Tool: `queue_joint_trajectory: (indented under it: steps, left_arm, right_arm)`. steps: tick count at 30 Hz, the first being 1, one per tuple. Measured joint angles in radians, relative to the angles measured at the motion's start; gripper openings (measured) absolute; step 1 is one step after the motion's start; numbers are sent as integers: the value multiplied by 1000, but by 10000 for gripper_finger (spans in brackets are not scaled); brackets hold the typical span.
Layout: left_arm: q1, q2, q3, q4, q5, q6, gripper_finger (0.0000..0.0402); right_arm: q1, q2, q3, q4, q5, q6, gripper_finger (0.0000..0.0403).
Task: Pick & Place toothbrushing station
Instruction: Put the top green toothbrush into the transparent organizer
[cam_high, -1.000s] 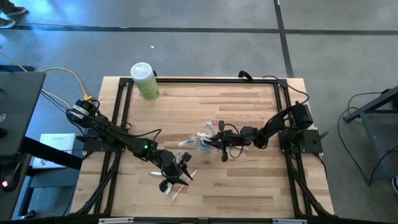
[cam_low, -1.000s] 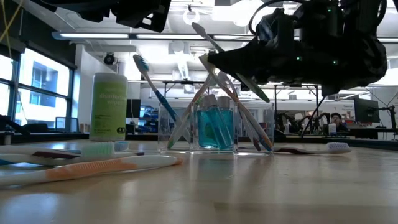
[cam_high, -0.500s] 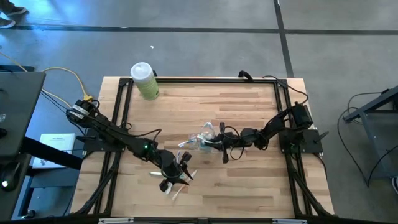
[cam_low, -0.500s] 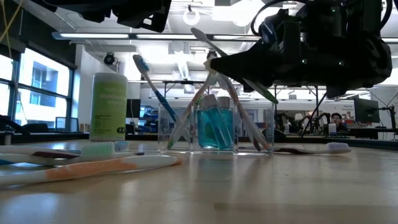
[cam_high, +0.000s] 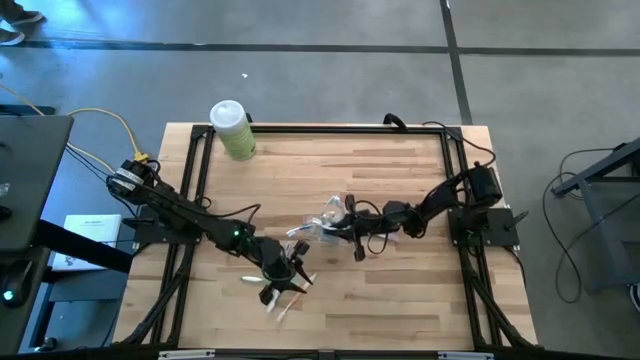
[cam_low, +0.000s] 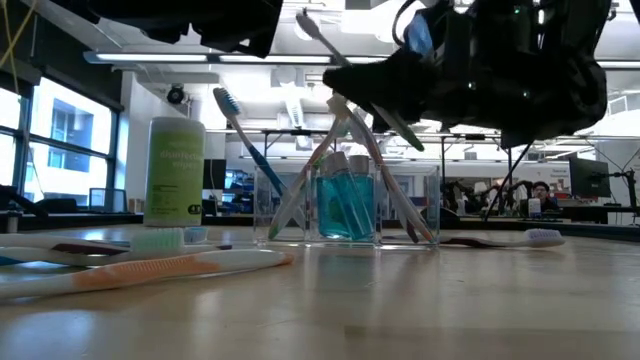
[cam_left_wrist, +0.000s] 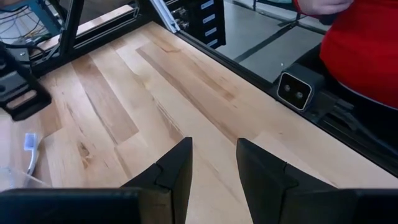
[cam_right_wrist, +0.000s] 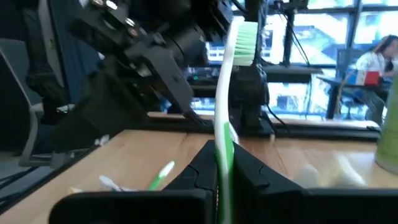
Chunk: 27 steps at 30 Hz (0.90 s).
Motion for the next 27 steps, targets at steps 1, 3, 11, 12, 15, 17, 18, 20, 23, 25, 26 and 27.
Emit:
queue_joint_trajectory:
  steps: [1, 3, 11, 12, 15, 17, 18, 20, 23, 25, 26, 27]
  left_arm:
    - [1, 0, 0, 0, 0, 0, 119]
    - [1, 0, 0, -2, 0, -2, 119]
    - [1, 0, 0, -5, 1, -11, 119]
    - [1, 0, 0, -6, 1, -16, 119]
    - [1, 0, 0, -6, 1, -16, 119]
    - [1, 0, 0, -6, 1, -18, 119]
    - [1, 0, 0, -6, 1, -19, 119]
    - [1, 0, 0, -6, 1, -19, 119]
    - [1, 0, 0, -6, 1, -23, 119]
    - [1, 0, 0, -6, 1, -23, 119]
    - [1, 0, 0, -6, 1, -23, 119]
    - [1, 0, 0, -6, 1, -23, 119]
  right_arm:
    - [-5, 0, -4, -6, -2, 9, 8]
    - [-10, 0, -16, -12, -1, 18, 10]
    - [-8, 0, -34, -41, 0, 7, 10]
    - [-8, 0, -34, -49, -4, 4, 9]
    - [-5, 0, -34, -66, -5, -1, 13]
    - [-4, 0, -34, -97, 20, -1, 19]
    - [-5, 0, -34, -116, 32, -1, 22]
    - [-5, 0, -35, -141, 44, 2, 26]
    - [-3, -1, -34, -158, 23, -2, 27]
    - [1, -1, -35, -158, 17, -1, 27]
    - [3, -1, -35, -156, 19, -1, 28]
    - [5, -1, -35, -155, 22, -1, 29]
